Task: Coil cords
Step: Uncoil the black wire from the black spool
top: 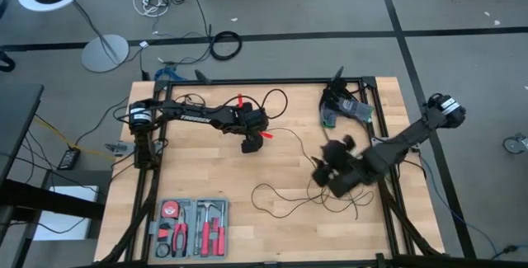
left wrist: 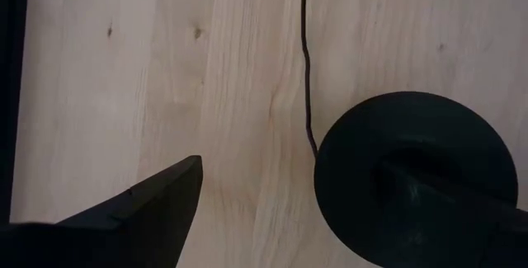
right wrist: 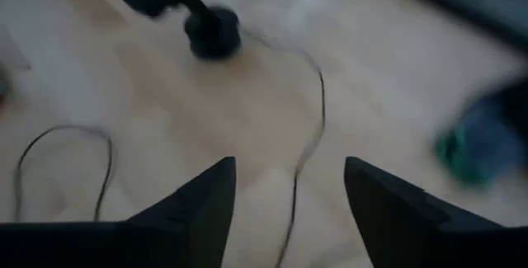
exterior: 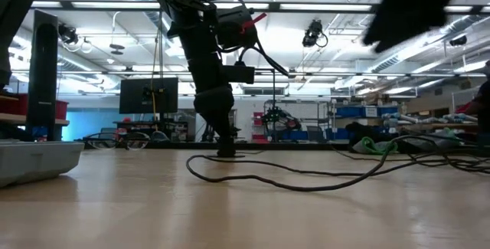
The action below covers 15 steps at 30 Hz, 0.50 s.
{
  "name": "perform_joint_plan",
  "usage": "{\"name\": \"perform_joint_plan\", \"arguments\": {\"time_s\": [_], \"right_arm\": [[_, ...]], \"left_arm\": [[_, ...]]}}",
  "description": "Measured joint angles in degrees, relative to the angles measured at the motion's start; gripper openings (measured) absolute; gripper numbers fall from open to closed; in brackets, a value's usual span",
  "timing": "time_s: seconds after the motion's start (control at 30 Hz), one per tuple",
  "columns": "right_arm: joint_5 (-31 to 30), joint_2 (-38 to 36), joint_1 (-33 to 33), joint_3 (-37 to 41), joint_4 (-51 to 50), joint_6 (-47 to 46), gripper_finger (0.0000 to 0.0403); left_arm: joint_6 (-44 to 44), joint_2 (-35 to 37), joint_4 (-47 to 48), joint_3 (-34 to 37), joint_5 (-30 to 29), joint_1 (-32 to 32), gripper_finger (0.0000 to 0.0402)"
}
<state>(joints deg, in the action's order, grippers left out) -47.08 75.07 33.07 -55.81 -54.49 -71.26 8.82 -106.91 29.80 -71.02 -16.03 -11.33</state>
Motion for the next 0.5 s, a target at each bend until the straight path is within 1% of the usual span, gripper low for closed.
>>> {"name": "perform_joint_plan", "arguments": {"time_s": [0.07,0.13,0.2,0.27,0.4,0.5], "right_arm": [[-0.7,1.8,-4.5,0.0,7.3,11.9,0.0232],[0.4,4.8,-9.7,0.0,14.6,22.5,0.0234],[3.5,8.3,-14.7,0.0,21.4,31.9,0.0232],[8.3,12.0,-19.6,0.0,27.0,39.5,0.0228],[18.9,19.0,-29.0,0.0,35.3,48.4,0.0221],[23.9,22.4,-34.4,0.0,39.0,53.5,0.0220]], "left_arm": [[0.0,0.0,0.0,0.0,0.0,0.0,0.0363],[0.0,0.0,0.0,0.0,0.0,0.0,0.0363],[0.0,0.0,0.0,0.0,0.0,0.0,0.0363],[0.0,0.0,0.0,0.0,0.0,0.0,0.0363],[0.0,0.0,0.1,0.0,0.0,0.0,0.0363],[0.0,0.0,0.2,0.0,0.0,0.0,0.0363]]}}
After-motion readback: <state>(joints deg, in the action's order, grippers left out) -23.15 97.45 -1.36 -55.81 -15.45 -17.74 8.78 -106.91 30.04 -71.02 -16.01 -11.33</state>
